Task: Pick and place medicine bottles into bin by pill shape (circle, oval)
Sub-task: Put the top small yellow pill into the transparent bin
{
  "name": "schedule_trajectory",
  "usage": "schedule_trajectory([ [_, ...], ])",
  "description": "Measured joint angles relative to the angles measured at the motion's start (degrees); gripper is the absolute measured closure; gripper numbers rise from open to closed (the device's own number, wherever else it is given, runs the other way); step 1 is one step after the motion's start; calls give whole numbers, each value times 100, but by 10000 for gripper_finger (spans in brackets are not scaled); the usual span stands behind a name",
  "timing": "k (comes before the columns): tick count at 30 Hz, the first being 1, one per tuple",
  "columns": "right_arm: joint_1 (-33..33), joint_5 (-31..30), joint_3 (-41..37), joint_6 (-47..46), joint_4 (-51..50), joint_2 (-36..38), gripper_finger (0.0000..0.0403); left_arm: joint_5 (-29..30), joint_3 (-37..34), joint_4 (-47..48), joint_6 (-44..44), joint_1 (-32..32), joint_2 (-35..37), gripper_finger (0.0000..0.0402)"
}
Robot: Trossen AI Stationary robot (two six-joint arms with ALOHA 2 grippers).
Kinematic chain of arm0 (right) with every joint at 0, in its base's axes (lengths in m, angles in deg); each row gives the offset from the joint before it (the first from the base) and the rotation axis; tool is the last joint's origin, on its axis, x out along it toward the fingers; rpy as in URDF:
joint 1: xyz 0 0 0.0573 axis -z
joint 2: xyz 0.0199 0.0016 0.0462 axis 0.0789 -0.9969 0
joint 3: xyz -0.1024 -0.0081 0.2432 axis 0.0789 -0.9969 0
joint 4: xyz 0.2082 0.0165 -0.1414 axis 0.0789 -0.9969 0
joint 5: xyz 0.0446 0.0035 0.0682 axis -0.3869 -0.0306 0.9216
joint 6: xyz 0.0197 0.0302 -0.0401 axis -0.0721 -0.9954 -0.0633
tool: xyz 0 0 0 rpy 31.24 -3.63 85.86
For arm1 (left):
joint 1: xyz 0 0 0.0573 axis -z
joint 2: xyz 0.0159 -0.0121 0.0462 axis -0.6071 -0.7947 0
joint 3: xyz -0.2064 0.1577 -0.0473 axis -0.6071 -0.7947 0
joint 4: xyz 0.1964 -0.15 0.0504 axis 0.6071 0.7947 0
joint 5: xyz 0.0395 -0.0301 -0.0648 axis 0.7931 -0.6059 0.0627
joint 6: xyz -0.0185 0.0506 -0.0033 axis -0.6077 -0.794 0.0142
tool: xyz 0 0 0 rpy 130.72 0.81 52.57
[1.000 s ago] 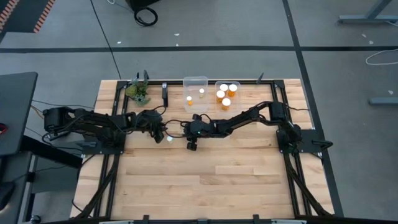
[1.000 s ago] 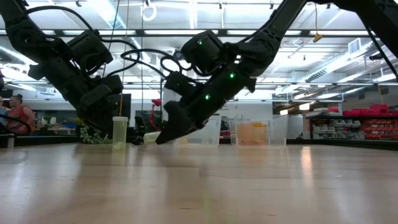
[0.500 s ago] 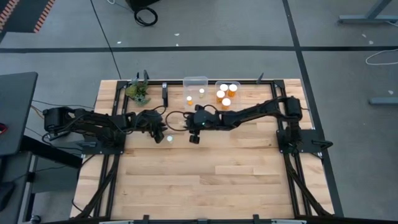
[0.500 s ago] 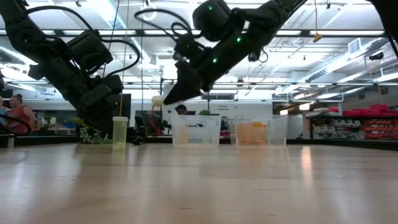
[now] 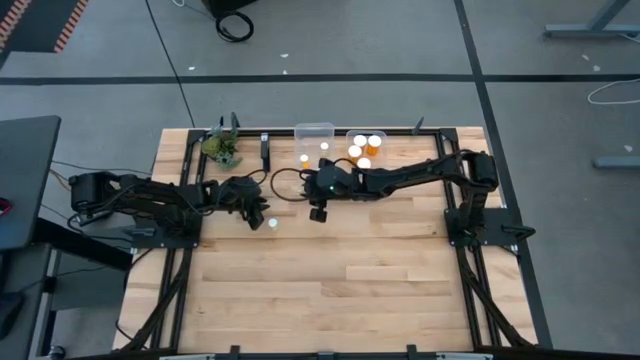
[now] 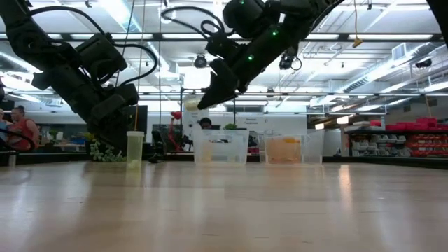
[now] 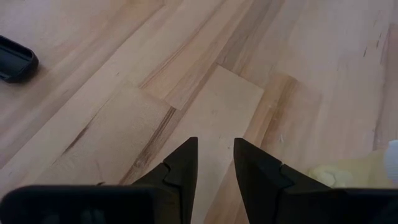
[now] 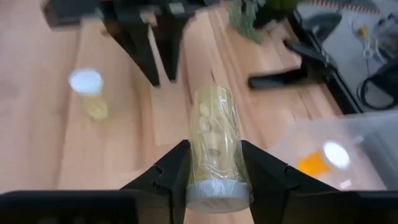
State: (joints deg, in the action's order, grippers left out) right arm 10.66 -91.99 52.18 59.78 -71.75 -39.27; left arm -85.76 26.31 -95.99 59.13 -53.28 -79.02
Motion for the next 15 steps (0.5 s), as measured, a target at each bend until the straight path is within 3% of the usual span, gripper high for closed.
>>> schedule_trajectory([
  [15, 651, 145, 1210, 42, -2045, 19, 265, 0, 0, -26, -14, 0, 0, 290],
])
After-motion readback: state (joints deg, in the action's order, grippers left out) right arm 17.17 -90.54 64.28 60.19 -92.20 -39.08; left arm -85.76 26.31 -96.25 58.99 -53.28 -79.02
